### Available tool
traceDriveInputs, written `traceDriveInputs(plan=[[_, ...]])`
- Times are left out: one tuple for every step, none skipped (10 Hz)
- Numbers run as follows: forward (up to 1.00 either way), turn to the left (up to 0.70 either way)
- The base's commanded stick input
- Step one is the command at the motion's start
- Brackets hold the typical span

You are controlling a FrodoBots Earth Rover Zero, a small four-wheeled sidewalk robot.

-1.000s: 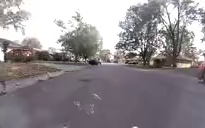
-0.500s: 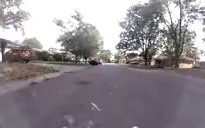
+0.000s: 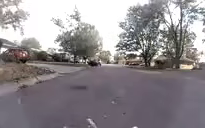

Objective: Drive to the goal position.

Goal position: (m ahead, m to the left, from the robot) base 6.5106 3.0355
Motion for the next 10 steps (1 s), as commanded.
traceDriveInputs(plan=[[0.85, 0.00], [0.85, 0.00], [0.85, 0.00], [0.85, 0.00], [0.85, 0.00], [0.85, 0.00], [0.85, 0.00], [0.85, 0.00], [0.85, 0.00], [0.85, 0.00]])
